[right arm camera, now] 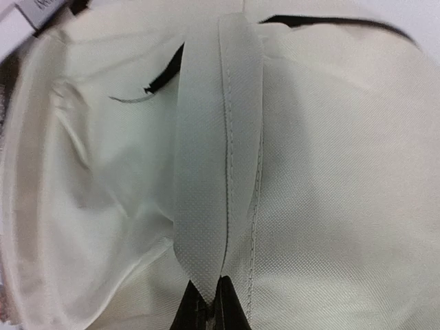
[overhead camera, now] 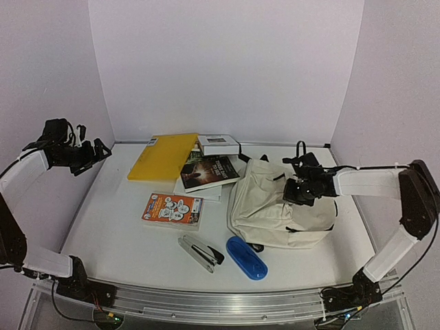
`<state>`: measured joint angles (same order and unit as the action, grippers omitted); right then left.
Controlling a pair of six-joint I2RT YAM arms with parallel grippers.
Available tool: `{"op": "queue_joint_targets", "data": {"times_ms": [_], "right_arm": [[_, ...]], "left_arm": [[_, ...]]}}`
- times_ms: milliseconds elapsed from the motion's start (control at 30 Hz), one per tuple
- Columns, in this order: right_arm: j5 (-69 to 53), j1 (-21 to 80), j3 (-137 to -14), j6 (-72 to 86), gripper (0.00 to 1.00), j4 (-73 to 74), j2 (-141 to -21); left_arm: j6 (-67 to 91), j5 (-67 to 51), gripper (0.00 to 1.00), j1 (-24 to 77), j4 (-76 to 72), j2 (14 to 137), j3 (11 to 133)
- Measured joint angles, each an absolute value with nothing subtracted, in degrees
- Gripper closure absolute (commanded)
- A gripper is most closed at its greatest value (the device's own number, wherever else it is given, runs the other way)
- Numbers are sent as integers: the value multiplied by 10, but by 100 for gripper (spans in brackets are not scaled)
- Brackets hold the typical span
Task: Pack the student bag
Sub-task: Adjust the student bag at the center of the board.
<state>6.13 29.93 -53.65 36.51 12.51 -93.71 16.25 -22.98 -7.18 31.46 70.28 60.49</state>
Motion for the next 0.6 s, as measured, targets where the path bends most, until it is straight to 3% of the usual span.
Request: {"op": "queue_joint_targets", "data": {"times_ms": [233, 600], "right_arm": [[9, 299, -537, 370, 100, 136, -763], [-153, 310, -593, 371, 100, 123, -741]], "left_arm": [[162, -233, 0, -72, 315, 703, 605], [162, -234, 0, -72, 315, 705, 605]]}}
